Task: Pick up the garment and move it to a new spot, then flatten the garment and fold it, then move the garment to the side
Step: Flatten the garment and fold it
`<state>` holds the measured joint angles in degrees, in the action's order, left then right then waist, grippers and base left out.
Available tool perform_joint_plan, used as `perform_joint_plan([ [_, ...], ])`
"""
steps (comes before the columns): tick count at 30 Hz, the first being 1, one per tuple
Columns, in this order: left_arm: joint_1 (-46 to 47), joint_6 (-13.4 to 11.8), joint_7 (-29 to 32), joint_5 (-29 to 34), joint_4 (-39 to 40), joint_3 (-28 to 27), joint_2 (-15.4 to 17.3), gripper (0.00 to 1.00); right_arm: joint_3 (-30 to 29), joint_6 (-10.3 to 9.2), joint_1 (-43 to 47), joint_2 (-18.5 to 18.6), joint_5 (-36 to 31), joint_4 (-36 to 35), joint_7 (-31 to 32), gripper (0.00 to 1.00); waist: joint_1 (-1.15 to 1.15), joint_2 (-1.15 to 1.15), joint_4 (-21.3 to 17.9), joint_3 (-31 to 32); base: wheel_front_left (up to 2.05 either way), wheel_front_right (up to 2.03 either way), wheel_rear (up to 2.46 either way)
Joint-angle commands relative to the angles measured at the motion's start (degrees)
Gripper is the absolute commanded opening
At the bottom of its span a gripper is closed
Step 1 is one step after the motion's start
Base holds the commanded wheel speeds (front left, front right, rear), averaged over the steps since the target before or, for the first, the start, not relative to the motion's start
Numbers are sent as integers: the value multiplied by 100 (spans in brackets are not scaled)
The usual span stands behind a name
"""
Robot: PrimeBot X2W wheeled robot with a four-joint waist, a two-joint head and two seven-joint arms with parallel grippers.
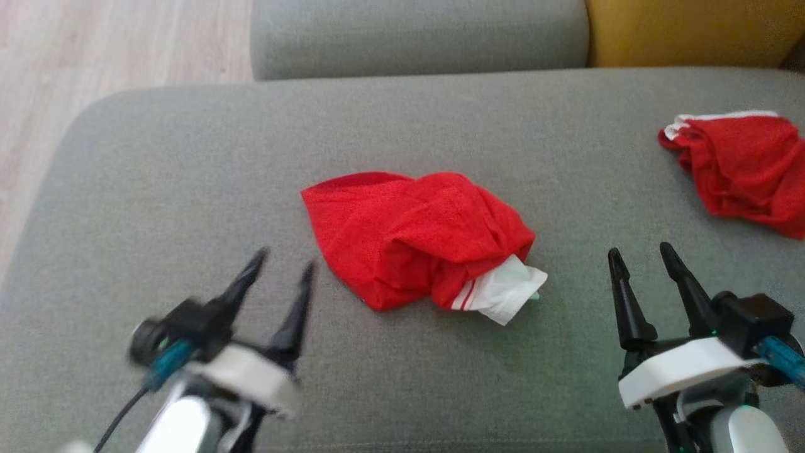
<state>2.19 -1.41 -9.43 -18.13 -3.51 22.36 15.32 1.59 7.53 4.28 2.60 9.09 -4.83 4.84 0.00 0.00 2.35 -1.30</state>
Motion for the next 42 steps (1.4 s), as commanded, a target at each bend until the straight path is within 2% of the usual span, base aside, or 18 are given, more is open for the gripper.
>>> perform_joint_plan([
  [1, 629, 153, 84, 52, 222, 1, -85, 100, 168, -4, -252, 28, 40, -242, 5, 100, 0, 0, -85, -176, 0, 0, 0],
  [5, 1172, 518, 403, 122, 75, 571, -359, 100, 242, -4, -386, 28, 72, -240, -32, 100, 0, 0, -252, -418, 0, 0, 0],
  [10, 1662, 756, 788, 139, -222, 1232, -632, 100, 292, -4, -526, 28, 139, -173, -113, 100, 0, 0, -531, -647, 0, 0, 0],
  [16, 2025, 830, 1011, 103, -551, 1583, -723, 100, 315, -4, -630, 28, 212, -91, -223, 100, 0, 0, -805, -847, 0, 0, 0],
  [23, 2451, 818, 1006, 104, -1072, 1583, -804, 100, 331, -4, -737, 28, 306, 33, -373, 100, 0, 0, -1024, -1012, 0, 0, 0],
  [24, 2502, 821, 1011, 84, -1147, 1585, -816, 24, 337, -4, -752, 28, 314, 51, -389, 100, 0, 0, -1041, -1023, 0, 0, 0],
  [25, 2551, 820, 951, 60, -1195, 1558, -838, 0, 342, -4, -765, 28, 323, 67, -405, 100, 0, 0, -1055, -1034, 0, 0, 0],
  [30, 2684, 718, 593, -60, -1241, 1352, -905, 0, 335, -4, -781, 28, 384, 129, -469, 100, 0, 0, -1053, -1044, 0, 0, 0],
  [34, 2667, 517, 269, -142, -981, 1075, -863, 0, 310, -4, -770, 28, 412, 163, -481, 100, 0, 0, -968, -1033, 0, 0, 0],
  [35, 2637, 429, 194, -153, -879, 977, -823, 0, 303, -4, -769, 28, 417, 164, -480, 100, 0, 0, -937, -1031, 0, 0, 0],
  [36, 2521, 212, 77, -208, -650, 713, -700, 0, 301, -4, -774, 28, 428, 155, -473, 100, 0, 0, -875, -1034, 0, 0, 0],
  [38, 2348, -46, -23, -263, -393, 385, -516, 0, 295, -4, -770, 28, 433, 149, -454, 100, 0, 0, -803, -1042, 0, 0, 0],
  [42, 1859, -471, -127, -461, 62, -288, -132, 0, 264, -4, -766, 28, 438, 118, -422, 100, 0, 0, -658, -1065, 0, 0, 0],
])
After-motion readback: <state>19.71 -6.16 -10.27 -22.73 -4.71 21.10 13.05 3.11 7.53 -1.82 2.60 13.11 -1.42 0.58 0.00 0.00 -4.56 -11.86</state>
